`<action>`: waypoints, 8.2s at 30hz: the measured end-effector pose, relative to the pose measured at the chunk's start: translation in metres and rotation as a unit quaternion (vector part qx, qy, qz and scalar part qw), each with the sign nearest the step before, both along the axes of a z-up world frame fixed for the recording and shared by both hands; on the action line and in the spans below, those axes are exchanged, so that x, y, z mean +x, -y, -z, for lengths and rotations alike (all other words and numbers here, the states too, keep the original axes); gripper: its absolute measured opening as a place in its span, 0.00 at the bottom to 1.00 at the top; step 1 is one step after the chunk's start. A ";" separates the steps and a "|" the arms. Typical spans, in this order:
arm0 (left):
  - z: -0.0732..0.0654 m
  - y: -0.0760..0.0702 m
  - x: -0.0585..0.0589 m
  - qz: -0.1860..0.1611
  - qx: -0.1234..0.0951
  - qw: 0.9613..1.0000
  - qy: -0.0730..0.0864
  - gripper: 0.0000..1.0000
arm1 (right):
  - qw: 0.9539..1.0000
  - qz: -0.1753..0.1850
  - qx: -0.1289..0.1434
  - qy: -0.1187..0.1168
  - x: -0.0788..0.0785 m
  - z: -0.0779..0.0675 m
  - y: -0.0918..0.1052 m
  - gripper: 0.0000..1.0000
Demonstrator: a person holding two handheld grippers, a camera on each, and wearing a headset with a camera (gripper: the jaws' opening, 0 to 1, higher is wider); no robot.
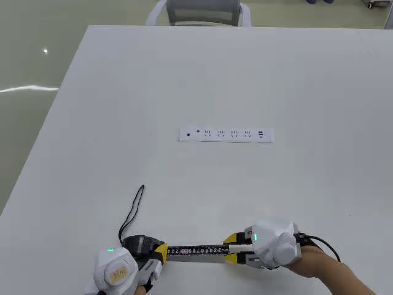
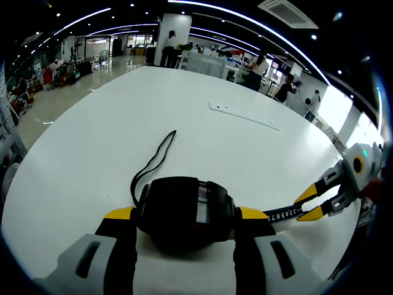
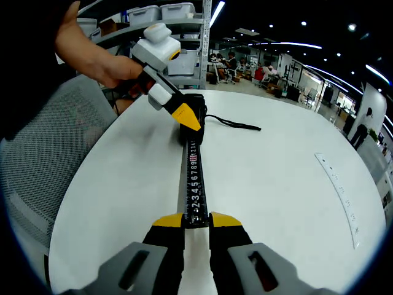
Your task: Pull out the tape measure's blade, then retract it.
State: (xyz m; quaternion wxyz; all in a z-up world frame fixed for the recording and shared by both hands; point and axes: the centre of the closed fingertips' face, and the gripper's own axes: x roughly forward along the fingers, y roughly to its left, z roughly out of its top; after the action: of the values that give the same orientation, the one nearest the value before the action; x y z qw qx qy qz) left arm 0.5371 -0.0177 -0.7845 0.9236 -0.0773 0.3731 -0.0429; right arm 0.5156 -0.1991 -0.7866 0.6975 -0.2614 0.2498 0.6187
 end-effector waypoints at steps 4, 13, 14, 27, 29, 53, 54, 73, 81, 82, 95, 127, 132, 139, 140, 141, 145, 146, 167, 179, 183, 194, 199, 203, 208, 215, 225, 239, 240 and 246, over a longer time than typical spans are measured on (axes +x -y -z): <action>0.000 0.000 0.000 0.001 -0.001 1.000 -0.001 0.60 | 1.000 -0.001 0.001 0.000 -0.001 -0.001 -0.002 0.14; -0.001 0.000 -0.001 0.000 -0.003 1.000 -0.001 0.60 | 1.000 -0.002 0.003 0.002 -0.001 -0.003 -0.007 0.14; -0.001 0.000 -0.001 0.001 -0.003 1.000 -0.001 0.60 | 1.000 -0.001 0.004 0.001 0.000 -0.003 -0.007 0.14; -0.002 0.000 -0.001 0.002 -0.003 1.000 -0.001 0.60 | 1.000 -0.003 0.008 0.000 -0.001 -0.004 -0.016 0.14; -0.002 -0.001 -0.001 0.003 -0.003 1.000 -0.001 0.61 | 1.000 -0.003 0.009 0.000 -0.001 -0.004 -0.017 0.14; 0.000 -0.003 -0.001 0.003 -0.004 1.000 -0.002 0.60 | 1.000 -0.002 0.016 0.000 0.000 -0.006 -0.030 0.14; 0.000 -0.003 -0.001 0.003 -0.004 1.000 -0.002 0.60 | 1.000 -0.002 0.016 0.000 0.000 -0.006 -0.030 0.14; -0.002 -0.003 -0.002 0.004 -0.004 1.000 -0.001 0.61 | 1.000 -0.003 0.019 -0.002 -0.001 -0.007 -0.038 0.13; -0.003 -0.004 -0.003 0.000 -0.010 1.000 -0.001 0.61 | 1.000 -0.002 0.022 -0.002 0.000 -0.008 -0.042 0.13; -0.002 -0.004 -0.003 0.000 -0.010 1.000 -0.001 0.61 | 1.000 -0.003 0.022 -0.002 0.000 -0.008 -0.042 0.13; 0.001 -0.006 -0.002 0.001 -0.010 1.000 0.001 0.61 | 1.000 -0.002 0.024 -0.003 -0.001 -0.007 -0.045 0.14; -0.002 -0.006 -0.002 0.004 -0.021 1.000 0.001 0.61 | 1.000 -0.008 0.028 -0.004 0.000 -0.007 -0.058 0.13; -0.002 -0.006 -0.002 0.004 -0.021 1.000 0.000 0.61 | 1.000 -0.009 0.029 -0.003 0.001 -0.008 -0.062 0.13; -0.002 -0.006 -0.002 0.004 -0.020 1.000 0.001 0.61 | 0.999 -0.011 0.030 -0.003 0.001 -0.009 -0.064 0.13; -0.002 -0.006 -0.002 0.005 -0.019 1.000 0.001 0.61 | 0.999 -0.011 0.030 -0.003 0.000 -0.009 -0.065 0.13; -0.002 -0.006 -0.002 0.005 -0.019 1.000 0.001 0.61 | 0.999 -0.012 0.029 -0.003 0.000 -0.009 -0.065 0.13; -0.002 -0.006 -0.002 0.006 -0.019 1.000 0.002 0.61 | 1.000 -0.012 0.029 -0.004 0.000 -0.008 -0.066 0.13; -0.002 -0.006 -0.002 0.006 -0.018 1.000 0.002 0.61 | 1.000 -0.012 0.029 -0.004 0.000 -0.007 -0.066 0.13; -0.002 -0.006 -0.003 0.015 -0.019 1.000 0.002 0.61 | 0.999 -0.012 0.033 -0.011 -0.001 -0.004 -0.079 0.14; -0.002 -0.006 -0.003 0.015 -0.023 1.000 0.001 0.61 | 0.999 -0.011 0.034 -0.012 -0.001 -0.003 -0.087 0.13; -0.002 -0.007 -0.003 0.014 -0.024 1.000 0.001 0.61 | 0.999 -0.011 0.034 -0.012 -0.001 -0.002 -0.089 0.13; -0.001 -0.008 -0.002 0.014 -0.029 0.999 0.001 0.61 | 0.999 -0.011 0.032 -0.012 -0.001 -0.001 -0.094 0.13; -0.001 -0.009 -0.003 0.014 -0.029 0.999 0.000 0.61 | 0.999 -0.011 0.032 -0.011 0.000 0.000 -0.096 0.13; -0.001 -0.009 -0.003 0.014 -0.030 0.999 0.000 0.61 | 0.999 -0.011 0.032 -0.011 0.000 0.000 -0.097 0.13; -0.002 -0.009 -0.003 0.016 -0.029 0.999 0.000 0.61 | 0.999 -0.013 0.031 -0.011 -0.001 0.000 -0.097 0.13; -0.002 -0.010 -0.003 0.016 -0.032 0.999 0.000 0.61 | 0.999 -0.013 0.031 -0.010 0.000 -0.001 -0.098 0.13; -0.002 -0.011 -0.002 0.015 -0.036 0.999 0.001 0.61 | 0.999 -0.014 0.032 -0.009 0.000 -0.001 -0.100 0.13; -0.003 -0.013 -0.003 0.017 -0.040 0.999 0.002 0.61 | 0.999 -0.015 0.033 -0.009 0.000 -0.001 -0.106 0.13; -0.003 -0.013 -0.003 0.017 -0.040 0.999 0.002 0.61 | 0.999 -0.015 0.033 -0.009 0.000 0.000 -0.107 0.13; -0.003 -0.013 -0.003 0.018 -0.041 0.999 0.001 0.61 | 0.999 -0.016 0.034 -0.009 0.000 0.000 -0.110 0.14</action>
State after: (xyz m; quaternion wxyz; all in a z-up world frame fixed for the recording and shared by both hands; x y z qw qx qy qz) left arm 0.5342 -0.0045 -0.7817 0.9192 -0.1084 0.3712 -0.0748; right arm 0.5155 -0.0890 -0.7870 0.6938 -0.2355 0.2308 0.6402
